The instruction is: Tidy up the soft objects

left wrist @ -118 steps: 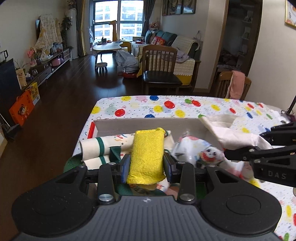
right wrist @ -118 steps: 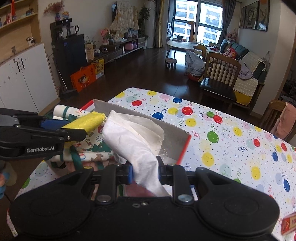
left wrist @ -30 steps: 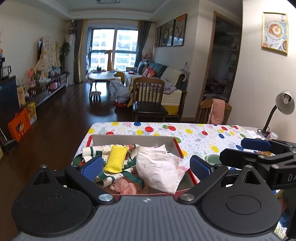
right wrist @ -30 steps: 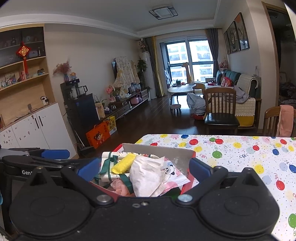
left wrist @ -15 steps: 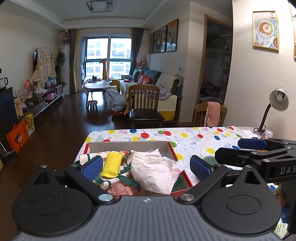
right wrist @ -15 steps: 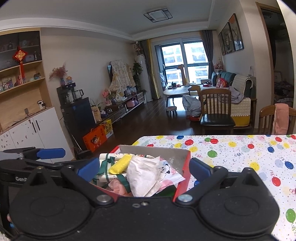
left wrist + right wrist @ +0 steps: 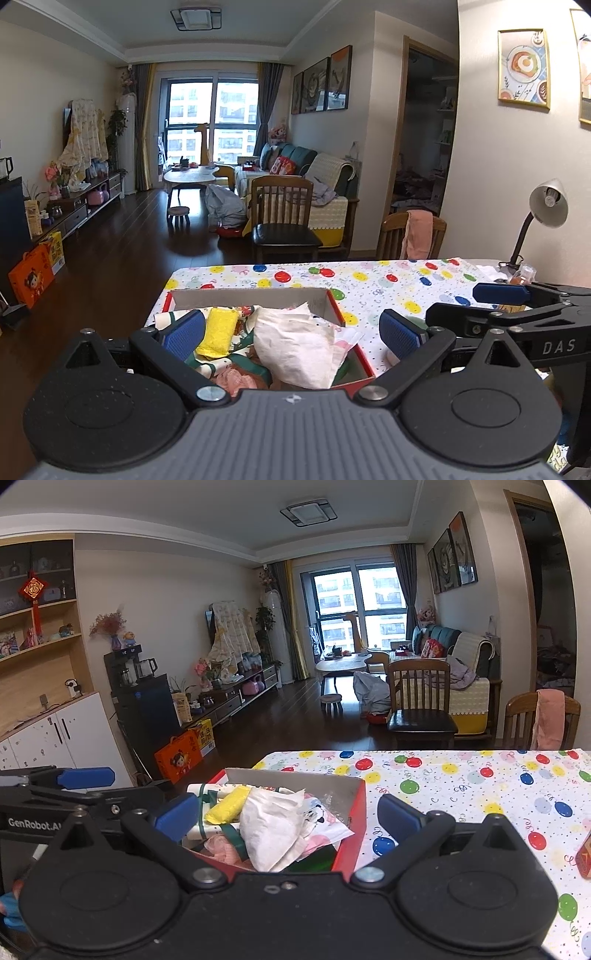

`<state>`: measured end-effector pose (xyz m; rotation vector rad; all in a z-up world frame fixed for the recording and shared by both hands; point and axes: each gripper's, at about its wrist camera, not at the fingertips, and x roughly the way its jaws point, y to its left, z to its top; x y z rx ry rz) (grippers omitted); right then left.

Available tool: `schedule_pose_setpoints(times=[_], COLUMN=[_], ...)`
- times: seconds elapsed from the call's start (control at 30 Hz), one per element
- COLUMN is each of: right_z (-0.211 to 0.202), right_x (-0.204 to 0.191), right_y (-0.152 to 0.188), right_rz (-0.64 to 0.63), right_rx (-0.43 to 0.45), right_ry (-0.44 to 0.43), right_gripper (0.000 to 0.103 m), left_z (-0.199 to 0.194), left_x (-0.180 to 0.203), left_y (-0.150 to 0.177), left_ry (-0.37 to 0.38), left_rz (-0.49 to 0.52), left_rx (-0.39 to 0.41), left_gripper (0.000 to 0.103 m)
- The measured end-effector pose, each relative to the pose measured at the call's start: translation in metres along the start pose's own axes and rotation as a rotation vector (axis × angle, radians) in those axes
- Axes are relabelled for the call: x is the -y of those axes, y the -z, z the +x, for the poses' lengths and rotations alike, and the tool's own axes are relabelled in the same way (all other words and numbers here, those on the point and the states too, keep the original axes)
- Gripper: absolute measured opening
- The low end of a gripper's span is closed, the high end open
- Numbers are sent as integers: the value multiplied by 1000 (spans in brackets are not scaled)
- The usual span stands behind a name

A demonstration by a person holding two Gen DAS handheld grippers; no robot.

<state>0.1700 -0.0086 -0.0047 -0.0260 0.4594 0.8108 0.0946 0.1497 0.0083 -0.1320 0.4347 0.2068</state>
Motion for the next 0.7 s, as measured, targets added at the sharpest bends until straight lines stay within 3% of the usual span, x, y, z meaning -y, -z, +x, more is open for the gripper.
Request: schedule_pose_setpoints(times=[0.5, 0.7], right_z=[-8, -11], right_x=[-1, 12], right_y=[2, 4], right_rz=[2, 3], right_rx=[-11, -28], right_ry=[4, -10], right_gripper=[103, 103], left_z=[-5, -4], left_x=[7, 20], left_y=[-1, -2], left_ry=[22, -5], left_rz=[-13, -26], left_rx=[6, 9], left_gripper=[101, 101])
